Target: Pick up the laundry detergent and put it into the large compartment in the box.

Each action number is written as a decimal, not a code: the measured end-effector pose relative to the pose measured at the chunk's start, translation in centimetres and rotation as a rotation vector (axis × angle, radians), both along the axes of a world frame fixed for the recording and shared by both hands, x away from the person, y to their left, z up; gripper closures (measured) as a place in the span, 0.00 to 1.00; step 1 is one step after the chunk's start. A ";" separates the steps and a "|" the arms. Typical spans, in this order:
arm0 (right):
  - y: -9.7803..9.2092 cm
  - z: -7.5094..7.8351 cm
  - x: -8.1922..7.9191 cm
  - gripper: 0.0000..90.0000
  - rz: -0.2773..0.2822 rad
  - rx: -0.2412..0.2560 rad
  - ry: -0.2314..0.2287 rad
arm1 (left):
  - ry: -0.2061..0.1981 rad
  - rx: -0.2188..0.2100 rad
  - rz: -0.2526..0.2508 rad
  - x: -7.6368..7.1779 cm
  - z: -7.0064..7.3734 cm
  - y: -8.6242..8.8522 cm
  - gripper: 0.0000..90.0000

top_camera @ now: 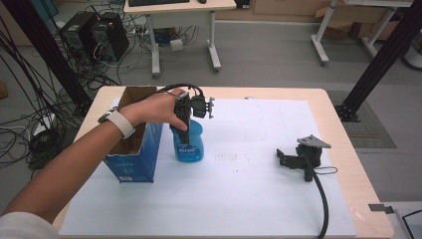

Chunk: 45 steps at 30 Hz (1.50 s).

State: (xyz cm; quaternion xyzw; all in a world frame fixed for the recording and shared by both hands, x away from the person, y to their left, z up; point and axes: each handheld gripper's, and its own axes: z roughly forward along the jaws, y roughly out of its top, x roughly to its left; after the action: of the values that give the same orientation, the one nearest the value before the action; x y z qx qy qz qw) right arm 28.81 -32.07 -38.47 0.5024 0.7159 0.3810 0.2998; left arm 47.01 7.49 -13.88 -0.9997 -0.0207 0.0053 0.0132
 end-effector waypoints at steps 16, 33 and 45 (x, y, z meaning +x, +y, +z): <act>0.0 0.0 0.0 0.00 0.000 -0.001 0.000 | 0.032 0.001 0.013 0.8 -0.5 0.2 0.42; 0.0 0.0 0.0 0.00 0.000 -0.001 0.001 | 0.068 0.002 0.243 0.3 3.9 0.3 0.42; 0.0 0.0 0.0 0.00 0.001 -0.001 0.001 | 0.078 -0.046 0.513 -1.8 9.9 1.3 0.42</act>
State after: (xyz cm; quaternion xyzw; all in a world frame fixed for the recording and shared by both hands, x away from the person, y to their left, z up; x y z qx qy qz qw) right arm 28.81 -32.08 -38.46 0.5021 0.7165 0.3805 0.2995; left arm 45.22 8.78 -4.00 -0.9608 -0.2728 0.0477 -0.0103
